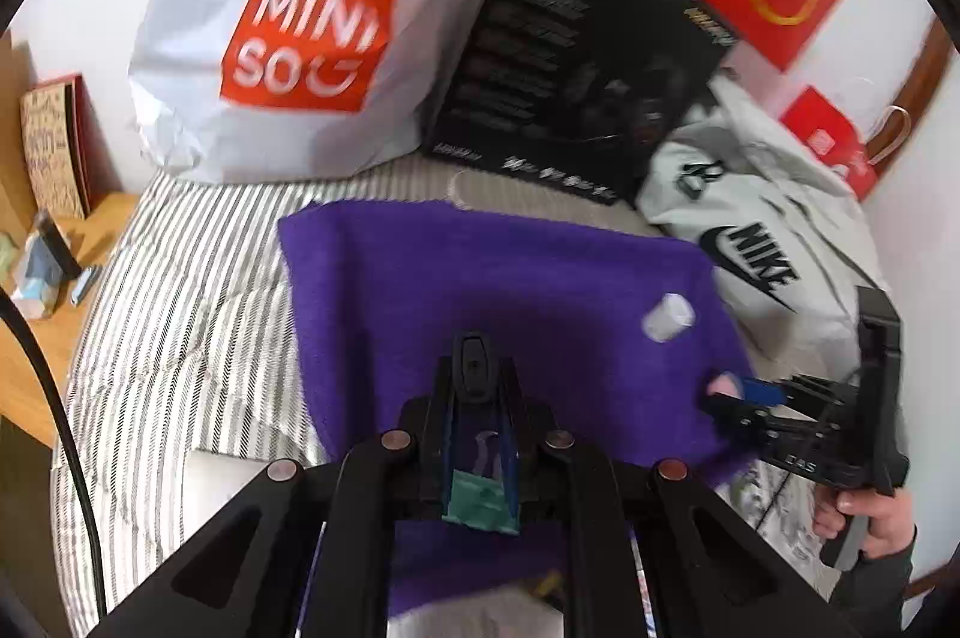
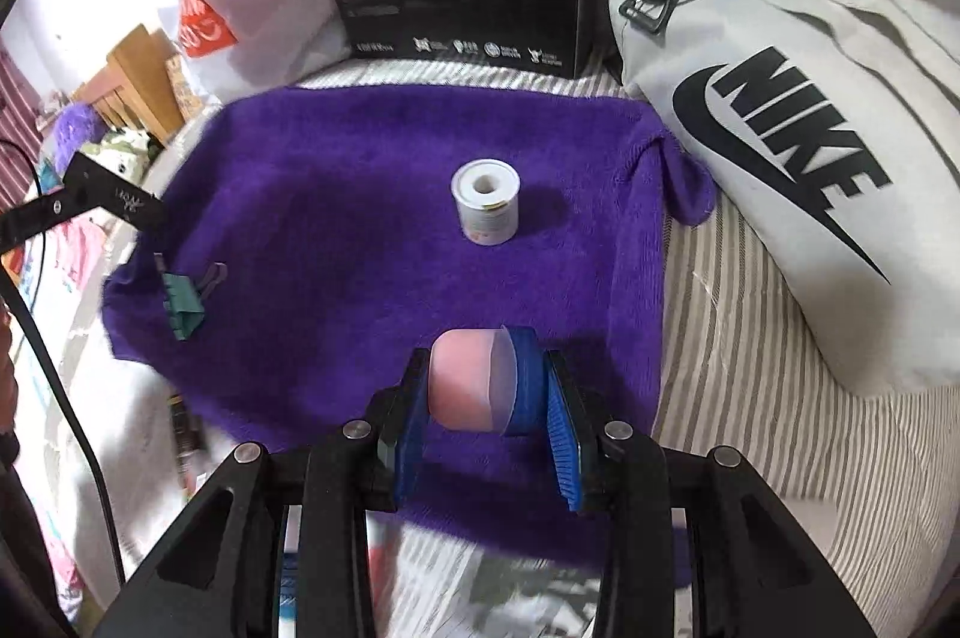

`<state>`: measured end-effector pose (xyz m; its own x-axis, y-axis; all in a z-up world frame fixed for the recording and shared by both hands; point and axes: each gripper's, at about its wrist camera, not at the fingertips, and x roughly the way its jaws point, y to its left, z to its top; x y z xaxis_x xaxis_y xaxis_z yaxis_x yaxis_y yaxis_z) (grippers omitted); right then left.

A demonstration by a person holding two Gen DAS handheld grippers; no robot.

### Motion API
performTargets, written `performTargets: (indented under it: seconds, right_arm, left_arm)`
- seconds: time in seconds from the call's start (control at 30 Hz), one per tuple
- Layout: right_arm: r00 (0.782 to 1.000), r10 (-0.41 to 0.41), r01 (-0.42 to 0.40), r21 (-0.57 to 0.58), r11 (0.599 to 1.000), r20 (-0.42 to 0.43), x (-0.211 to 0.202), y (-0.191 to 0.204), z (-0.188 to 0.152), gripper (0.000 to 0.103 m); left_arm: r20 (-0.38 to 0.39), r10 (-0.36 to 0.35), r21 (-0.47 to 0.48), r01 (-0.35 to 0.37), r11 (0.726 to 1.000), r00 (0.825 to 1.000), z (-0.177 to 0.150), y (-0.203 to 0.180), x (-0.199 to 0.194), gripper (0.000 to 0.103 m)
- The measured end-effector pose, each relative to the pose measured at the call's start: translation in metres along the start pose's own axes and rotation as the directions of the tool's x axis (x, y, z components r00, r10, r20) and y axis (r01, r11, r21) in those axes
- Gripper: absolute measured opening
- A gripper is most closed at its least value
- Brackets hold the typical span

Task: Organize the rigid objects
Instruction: 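Carry the black case with the left tool and the container with the right tool onto the towel, then release the container on the towel with the right tool while the left tool releases the black case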

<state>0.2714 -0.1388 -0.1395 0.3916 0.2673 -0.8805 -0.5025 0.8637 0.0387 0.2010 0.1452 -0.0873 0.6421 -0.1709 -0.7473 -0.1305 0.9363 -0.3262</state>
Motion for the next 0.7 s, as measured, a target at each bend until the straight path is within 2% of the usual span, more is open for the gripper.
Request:
performTargets:
  seconds: [0.17, 0.27, 0.43, 0.5, 0.6, 0.7]
  right_arm:
    - [1.0, -0.008, 0.007, -0.009, 1.0, -0.015, 0.013, -0.002, 0.005, 0.036]
    - [1.0, -0.008, 0.008, -0.015, 1.0, -0.018, 0.018, -0.002, 0.008, 0.036]
    - [1.0, -0.011, 0.011, -0.019, 1.0, -0.014, 0.023, -0.001, 0.013, 0.036]
    - [1.0, -0.01, 0.01, -0.022, 1.0, -0.017, 0.026, -0.001, 0.015, 0.036]
    - [1.0, -0.014, 0.014, -0.028, 1.0, -0.015, 0.027, 0.0, 0.015, 0.036]
    - [1.0, -0.012, 0.012, -0.026, 1.0, -0.016, 0.027, -0.001, 0.016, 0.036]
  left_arm:
    - [-0.04, 0.011, -0.029, -0.013, 1.0, 0.999, 0.003, 0.017, 0.026, 0.012]
    - [-0.029, -0.014, -0.047, 0.013, 0.999, 0.999, 0.01, 0.02, 0.032, 0.013]
    - [-0.037, -0.005, -0.052, 0.003, 0.999, 0.999, 0.027, 0.021, 0.052, 0.012]
    - [-0.045, 0.02, -0.044, -0.021, 0.999, 0.999, 0.031, 0.019, 0.061, 0.013]
    - [-0.056, 0.018, -0.047, -0.02, 0.999, 0.998, 0.034, 0.017, 0.071, 0.012]
    - [-0.065, 0.067, -0.013, -0.068, 0.998, 0.996, 0.033, 0.011, 0.08, 0.012]
